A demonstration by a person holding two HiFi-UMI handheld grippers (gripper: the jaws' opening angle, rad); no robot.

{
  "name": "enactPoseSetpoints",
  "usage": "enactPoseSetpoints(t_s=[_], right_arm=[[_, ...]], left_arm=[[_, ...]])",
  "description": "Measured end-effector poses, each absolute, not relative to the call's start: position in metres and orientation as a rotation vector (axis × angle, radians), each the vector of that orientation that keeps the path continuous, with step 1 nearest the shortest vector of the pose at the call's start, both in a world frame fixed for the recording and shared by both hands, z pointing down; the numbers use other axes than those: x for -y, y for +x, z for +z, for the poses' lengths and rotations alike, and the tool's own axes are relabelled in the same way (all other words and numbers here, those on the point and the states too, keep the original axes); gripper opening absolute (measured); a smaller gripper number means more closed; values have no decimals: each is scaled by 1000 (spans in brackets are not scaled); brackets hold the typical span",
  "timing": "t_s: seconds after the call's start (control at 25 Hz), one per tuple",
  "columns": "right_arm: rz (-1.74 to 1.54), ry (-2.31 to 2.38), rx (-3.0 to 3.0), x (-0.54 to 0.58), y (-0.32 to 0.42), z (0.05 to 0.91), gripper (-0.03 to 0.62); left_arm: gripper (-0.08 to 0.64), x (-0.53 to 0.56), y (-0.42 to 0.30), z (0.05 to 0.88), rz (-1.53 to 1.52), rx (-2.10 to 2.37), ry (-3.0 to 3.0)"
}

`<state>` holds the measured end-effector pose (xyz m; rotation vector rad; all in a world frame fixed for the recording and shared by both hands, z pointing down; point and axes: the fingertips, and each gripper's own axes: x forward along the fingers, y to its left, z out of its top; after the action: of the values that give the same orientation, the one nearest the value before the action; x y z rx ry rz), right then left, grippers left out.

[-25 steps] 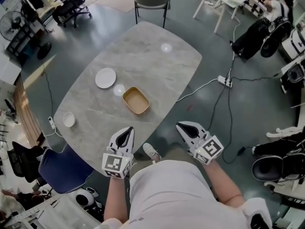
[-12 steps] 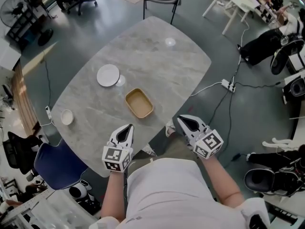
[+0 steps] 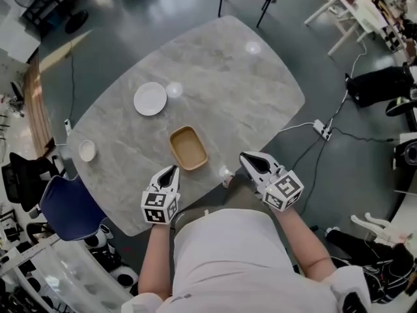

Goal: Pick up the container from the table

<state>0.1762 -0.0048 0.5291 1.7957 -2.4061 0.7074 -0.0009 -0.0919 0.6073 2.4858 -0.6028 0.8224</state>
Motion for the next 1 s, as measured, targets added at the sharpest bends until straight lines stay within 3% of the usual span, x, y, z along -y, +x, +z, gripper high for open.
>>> enactPoseSetpoints(t_s=[0.2, 0.6, 1.0], right_arm=[[726, 1698, 2449, 30, 198, 540, 12], [783, 1532, 2484, 49, 237, 558, 12], [798, 1446, 2504, 51, 264, 568, 12]], left_arm=[[18, 105, 1, 645, 896, 721, 2339], [120, 117, 1, 713, 1046, 929, 2106], [131, 130, 2, 752, 1067, 1044, 1979]])
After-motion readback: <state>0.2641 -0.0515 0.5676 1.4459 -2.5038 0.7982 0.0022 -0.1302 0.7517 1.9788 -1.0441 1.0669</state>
